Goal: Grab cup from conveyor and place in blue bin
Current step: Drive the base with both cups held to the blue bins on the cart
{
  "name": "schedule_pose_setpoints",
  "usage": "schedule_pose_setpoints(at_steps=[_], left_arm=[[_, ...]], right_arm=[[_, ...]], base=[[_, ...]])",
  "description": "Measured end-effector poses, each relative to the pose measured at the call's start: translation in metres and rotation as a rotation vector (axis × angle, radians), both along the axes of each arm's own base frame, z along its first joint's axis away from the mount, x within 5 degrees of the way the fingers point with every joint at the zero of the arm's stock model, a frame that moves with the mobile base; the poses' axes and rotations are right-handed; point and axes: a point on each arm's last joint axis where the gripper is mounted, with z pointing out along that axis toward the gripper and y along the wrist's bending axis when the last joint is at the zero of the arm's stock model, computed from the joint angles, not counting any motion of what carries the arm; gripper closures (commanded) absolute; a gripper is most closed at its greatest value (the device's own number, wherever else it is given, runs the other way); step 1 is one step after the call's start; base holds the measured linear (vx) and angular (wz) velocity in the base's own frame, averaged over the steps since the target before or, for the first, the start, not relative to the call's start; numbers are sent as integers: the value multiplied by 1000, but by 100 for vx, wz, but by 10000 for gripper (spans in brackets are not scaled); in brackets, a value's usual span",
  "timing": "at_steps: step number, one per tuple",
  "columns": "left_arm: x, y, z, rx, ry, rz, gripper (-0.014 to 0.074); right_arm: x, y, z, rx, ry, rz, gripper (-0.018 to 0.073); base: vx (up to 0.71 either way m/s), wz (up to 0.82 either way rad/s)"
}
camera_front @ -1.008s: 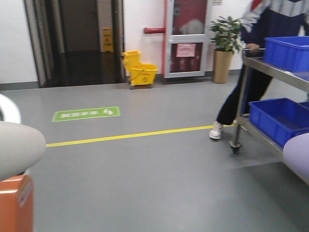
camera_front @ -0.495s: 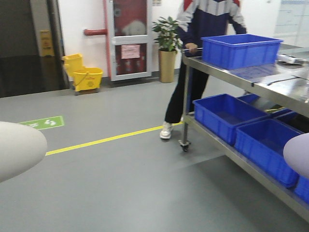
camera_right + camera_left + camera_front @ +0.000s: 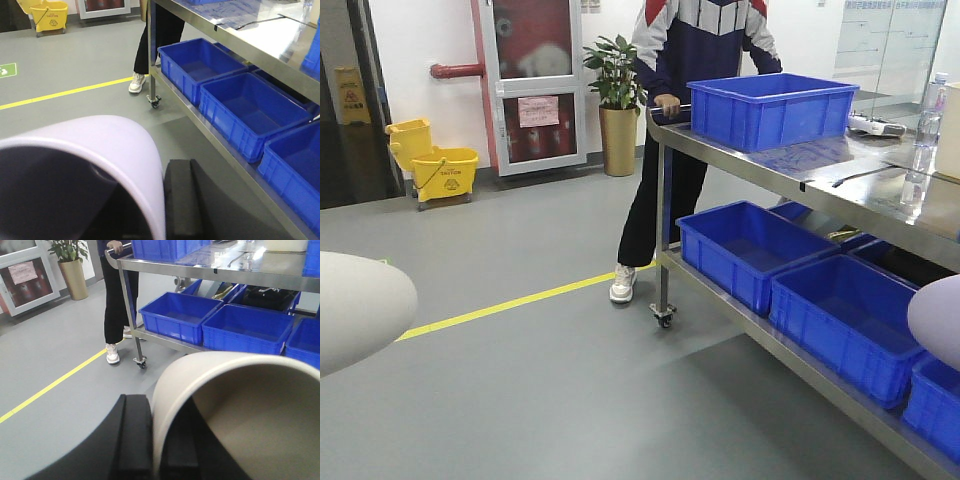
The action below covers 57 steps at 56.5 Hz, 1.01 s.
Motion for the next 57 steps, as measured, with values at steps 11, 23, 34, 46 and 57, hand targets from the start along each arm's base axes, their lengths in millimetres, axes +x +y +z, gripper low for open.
schedule_pose_setpoints(at_steps=[11,23,34,46,57], left_arm=[[0,0,0,0,0,0,603],[0,0,0,0,0,0,603],[0,0,0,0,0,0,603],[0,0,0,0,0,0,603],[0,0,0,0,0,0,603]], right_arm=[[0,0,0,0,0,0,568],[0,0,0,0,0,0,568],[0,0,0,0,0,0,568],[0,0,0,0,0,0,568],[0,0,0,0,0,0,568]], base=[[31,-2],[34,0],[35,-6],[34,-19],[34,-39]])
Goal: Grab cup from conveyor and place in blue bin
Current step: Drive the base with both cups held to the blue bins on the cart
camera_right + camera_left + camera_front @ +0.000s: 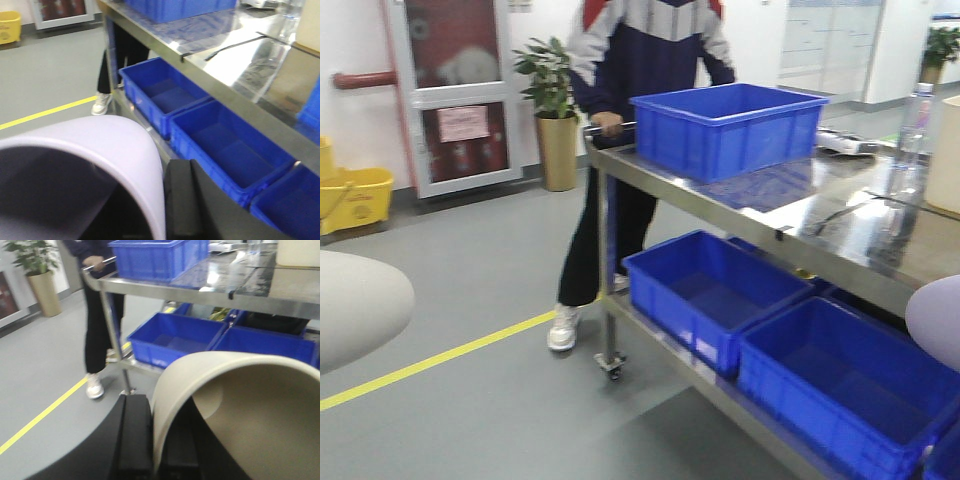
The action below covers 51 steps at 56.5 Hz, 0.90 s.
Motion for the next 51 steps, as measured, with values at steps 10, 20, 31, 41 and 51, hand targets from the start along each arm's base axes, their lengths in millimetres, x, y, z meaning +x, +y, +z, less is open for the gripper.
schedule_pose_setpoints(at_steps=[10,20,31,41,51], left_arm=[[0,0,0,0,0,0,603],[0,0,0,0,0,0,603],[0,0,0,0,0,0,603],[0,0,0,0,0,0,603],[0,0,0,0,0,0,603]], right_arm=[[0,0,0,0,-1,0,568],[0,0,0,0,-1,0,568],[0,0,0,0,-1,0,568],[0,0,0,0,-1,0,568],[0,0,0,0,-1,0,568]], base=[[34,-57],[32,-69],[29,-68],[27,-55],[26,-47]])
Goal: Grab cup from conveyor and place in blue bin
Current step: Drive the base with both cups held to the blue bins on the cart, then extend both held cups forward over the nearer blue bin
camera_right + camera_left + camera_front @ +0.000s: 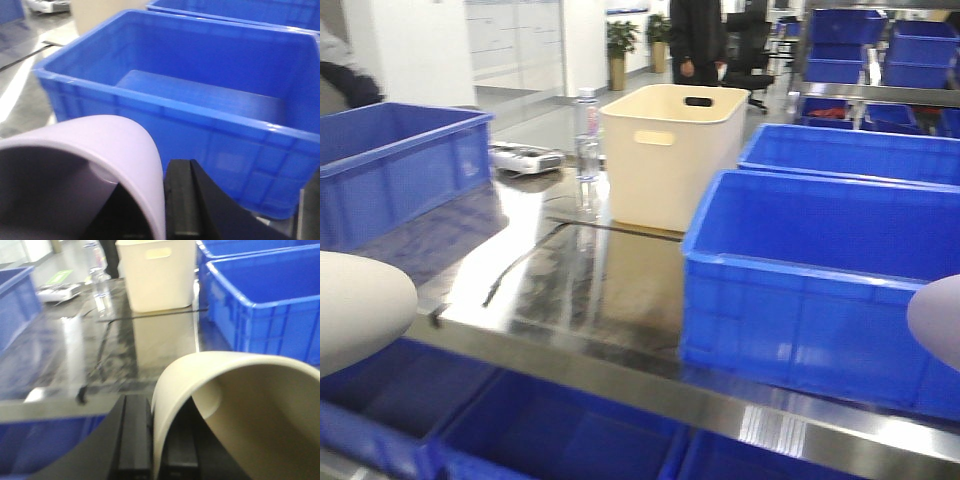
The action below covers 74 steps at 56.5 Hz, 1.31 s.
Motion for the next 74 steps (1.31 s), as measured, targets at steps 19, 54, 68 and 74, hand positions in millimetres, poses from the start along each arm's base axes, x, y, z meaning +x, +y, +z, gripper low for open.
schedule_pose_setpoints(at_steps=[19,54,68,74], left_arm=[[0,0,0,0,0,0,603],[0,0,0,0,0,0,603],[0,0,0,0,0,0,603],[0,0,0,0,0,0,603]], right_arm=[[0,0,0,0,0,0,568],[0,0,0,0,0,0,568],[0,0,0,0,0,0,568],[0,0,0,0,0,0,568]], base=[[24,-36],[16,-13],[7,-4],[3,-3]])
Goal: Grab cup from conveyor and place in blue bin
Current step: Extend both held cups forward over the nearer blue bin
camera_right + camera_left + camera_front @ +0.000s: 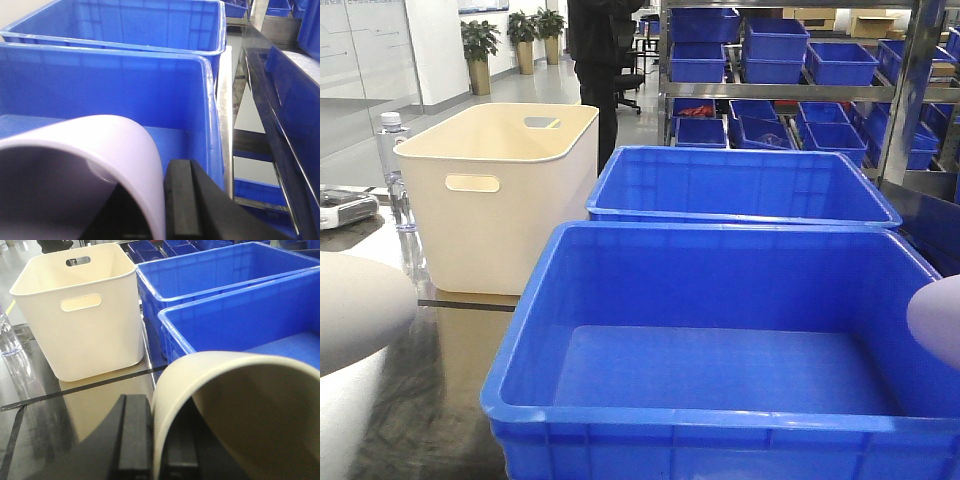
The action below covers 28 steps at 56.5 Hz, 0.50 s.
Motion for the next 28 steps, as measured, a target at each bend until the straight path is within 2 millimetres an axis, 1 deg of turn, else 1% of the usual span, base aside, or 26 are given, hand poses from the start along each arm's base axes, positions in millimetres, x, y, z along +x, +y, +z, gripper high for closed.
schedule_pose_setpoints(at_steps=[28], left_arm=[[0,0,0,0,0,0,603]], right_arm=[[0,0,0,0,0,0,568]], base=[[0,0]])
